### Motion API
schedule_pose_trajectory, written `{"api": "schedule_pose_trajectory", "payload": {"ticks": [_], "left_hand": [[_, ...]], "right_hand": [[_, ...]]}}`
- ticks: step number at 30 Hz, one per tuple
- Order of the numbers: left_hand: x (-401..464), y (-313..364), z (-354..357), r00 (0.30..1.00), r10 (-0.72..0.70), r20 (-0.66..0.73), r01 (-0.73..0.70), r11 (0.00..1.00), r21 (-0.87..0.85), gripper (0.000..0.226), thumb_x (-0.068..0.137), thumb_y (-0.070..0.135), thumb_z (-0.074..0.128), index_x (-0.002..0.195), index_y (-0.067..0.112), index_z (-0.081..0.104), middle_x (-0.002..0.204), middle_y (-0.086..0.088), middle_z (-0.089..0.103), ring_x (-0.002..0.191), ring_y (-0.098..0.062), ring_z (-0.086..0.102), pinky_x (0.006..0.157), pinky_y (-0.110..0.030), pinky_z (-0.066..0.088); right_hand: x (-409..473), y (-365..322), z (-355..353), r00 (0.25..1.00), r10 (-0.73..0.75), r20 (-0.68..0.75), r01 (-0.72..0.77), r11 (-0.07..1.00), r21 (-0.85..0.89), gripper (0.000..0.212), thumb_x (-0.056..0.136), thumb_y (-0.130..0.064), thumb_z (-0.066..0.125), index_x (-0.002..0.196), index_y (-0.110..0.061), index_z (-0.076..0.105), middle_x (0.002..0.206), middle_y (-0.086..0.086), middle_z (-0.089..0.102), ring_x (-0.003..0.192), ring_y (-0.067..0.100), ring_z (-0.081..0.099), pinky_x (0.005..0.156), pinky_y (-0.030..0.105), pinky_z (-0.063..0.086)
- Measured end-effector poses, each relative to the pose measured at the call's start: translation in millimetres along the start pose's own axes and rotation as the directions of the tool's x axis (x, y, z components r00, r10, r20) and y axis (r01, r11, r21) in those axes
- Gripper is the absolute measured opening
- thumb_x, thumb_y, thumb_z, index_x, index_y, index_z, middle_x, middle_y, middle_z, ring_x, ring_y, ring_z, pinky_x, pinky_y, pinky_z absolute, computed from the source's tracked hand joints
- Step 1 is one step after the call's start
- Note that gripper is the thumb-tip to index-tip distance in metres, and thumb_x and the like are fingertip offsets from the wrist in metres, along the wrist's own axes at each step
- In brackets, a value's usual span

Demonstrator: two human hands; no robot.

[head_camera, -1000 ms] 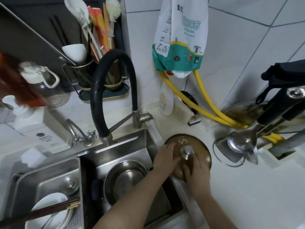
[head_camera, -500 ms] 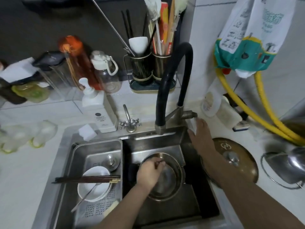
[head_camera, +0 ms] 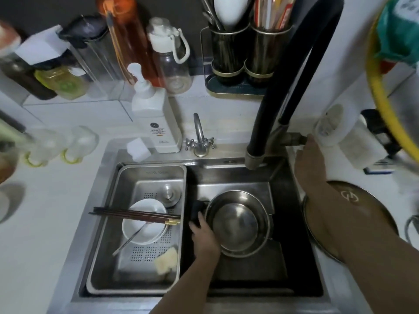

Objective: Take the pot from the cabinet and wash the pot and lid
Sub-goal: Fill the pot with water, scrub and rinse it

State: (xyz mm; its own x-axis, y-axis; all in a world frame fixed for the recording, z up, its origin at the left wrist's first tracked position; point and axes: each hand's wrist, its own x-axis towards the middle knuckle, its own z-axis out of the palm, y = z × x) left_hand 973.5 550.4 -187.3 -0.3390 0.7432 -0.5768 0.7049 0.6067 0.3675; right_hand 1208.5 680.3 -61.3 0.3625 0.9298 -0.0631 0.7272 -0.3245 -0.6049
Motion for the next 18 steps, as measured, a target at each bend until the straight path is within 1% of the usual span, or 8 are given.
{"api": "schedule_pose_trajectory", "payload": {"ticks": [1, 2, 5, 8, 11, 14, 16, 18], "left_hand": [[3.8, 4.6, -1.2, 1.0, -0.017, 0.015, 0.017, 1.0, -0.005, 0.078, 0.093, 0.009, 0.048, 0.151, 0.021, -0.003, 0.155, -0.023, -0.001, 0.131, -0.039, 0.039, 0.106, -0.04, 0.036], [9.3, 8.5, -1.0, 0.999, -0.027, 0.022, 0.027, 1.0, -0.015, 0.08, 0.093, 0.008, 0.047, 0.151, 0.021, -0.007, 0.156, -0.022, -0.006, 0.133, -0.04, 0.036, 0.107, -0.04, 0.034], [26.0, 19.8, -0.7, 0.997, -0.073, 0.027, 0.075, 0.995, -0.063, 0.079, 0.094, 0.011, 0.046, 0.15, 0.021, -0.009, 0.156, -0.024, -0.007, 0.134, -0.045, 0.033, 0.109, -0.043, 0.031], [35.5, 27.1, 1.8, 0.993, -0.114, 0.009, 0.114, 0.989, -0.096, 0.08, 0.093, 0.011, 0.048, 0.15, 0.023, -0.006, 0.155, -0.025, -0.005, 0.133, -0.049, 0.031, 0.109, -0.046, 0.03], [41.6, 29.6, -1.4, 0.988, -0.15, -0.039, 0.141, 0.974, -0.178, 0.08, 0.089, 0.014, 0.055, 0.151, 0.022, 0.004, 0.152, -0.024, 0.005, 0.127, -0.049, 0.036, 0.107, -0.048, 0.033], [46.1, 28.0, -8.1, 0.985, -0.142, -0.093, 0.112, 0.955, -0.273, 0.074, 0.088, 0.016, 0.057, 0.149, 0.015, 0.015, 0.144, -0.029, 0.021, 0.122, -0.051, 0.038, 0.106, -0.048, 0.032], [47.6, 25.6, -9.5, 0.986, -0.124, -0.115, 0.083, 0.947, -0.31, 0.073, 0.088, 0.018, 0.059, 0.148, 0.015, 0.018, 0.142, -0.031, 0.025, 0.122, -0.052, 0.038, 0.107, -0.048, 0.031], [48.6, 22.5, -10.1, 0.986, -0.121, -0.114, 0.078, 0.942, -0.328, 0.075, 0.089, 0.022, 0.06, 0.149, 0.018, 0.016, 0.141, -0.032, 0.028, 0.124, -0.052, 0.037, 0.107, -0.048, 0.031]], "right_hand": [[0.5, 0.8, 0.5, 1.0, 0.0, -0.01, 0.0, 1.0, 0.0, 0.055, 0.101, -0.013, 0.034, 0.15, -0.005, 0.01, 0.158, 0.012, 0.018, 0.144, 0.027, 0.023, 0.114, 0.032, 0.018], [0.5, 1.1, 0.8, 1.0, -0.004, -0.016, 0.004, 1.0, -0.003, 0.055, 0.101, -0.013, 0.034, 0.15, -0.005, 0.01, 0.158, 0.012, 0.018, 0.144, 0.028, 0.023, 0.114, 0.032, 0.018], [-0.2, 3.4, 0.8, 0.999, -0.03, -0.02, 0.03, 0.999, -0.02, 0.054, 0.101, -0.012, 0.032, 0.149, -0.002, 0.01, 0.158, 0.013, 0.017, 0.144, 0.027, 0.023, 0.114, 0.03, 0.017], [-0.7, 6.4, 1.3, 0.998, -0.064, -0.012, 0.064, 0.996, -0.061, 0.054, 0.101, -0.011, 0.033, 0.148, 0.001, 0.009, 0.158, 0.014, 0.015, 0.145, 0.026, 0.021, 0.115, 0.027, 0.015], [2.6, 8.3, 1.5, 0.999, -0.041, -0.029, 0.042, 0.999, 0.016, 0.052, 0.101, -0.012, 0.033, 0.149, -0.005, 0.015, 0.157, 0.011, 0.021, 0.143, 0.025, 0.025, 0.114, 0.029, 0.018], [4.3, 11.3, 3.2, 0.998, -0.03, -0.058, 0.035, 0.996, 0.084, 0.051, 0.1, -0.012, 0.033, 0.149, -0.009, 0.018, 0.156, 0.008, 0.026, 0.142, 0.025, 0.028, 0.113, 0.03, 0.021], [3.3, 12.2, 4.7, 0.997, -0.032, -0.068, 0.039, 0.993, 0.113, 0.05, 0.101, -0.011, 0.032, 0.149, -0.011, 0.019, 0.156, 0.008, 0.027, 0.141, 0.025, 0.029, 0.113, 0.032, 0.022], [2.8, 12.3, 5.7, 0.996, -0.022, -0.084, 0.033, 0.991, 0.133, 0.05, 0.1, -0.01, 0.032, 0.148, -0.013, 0.021, 0.154, 0.008, 0.03, 0.14, 0.025, 0.031, 0.112, 0.032, 0.023]]}}
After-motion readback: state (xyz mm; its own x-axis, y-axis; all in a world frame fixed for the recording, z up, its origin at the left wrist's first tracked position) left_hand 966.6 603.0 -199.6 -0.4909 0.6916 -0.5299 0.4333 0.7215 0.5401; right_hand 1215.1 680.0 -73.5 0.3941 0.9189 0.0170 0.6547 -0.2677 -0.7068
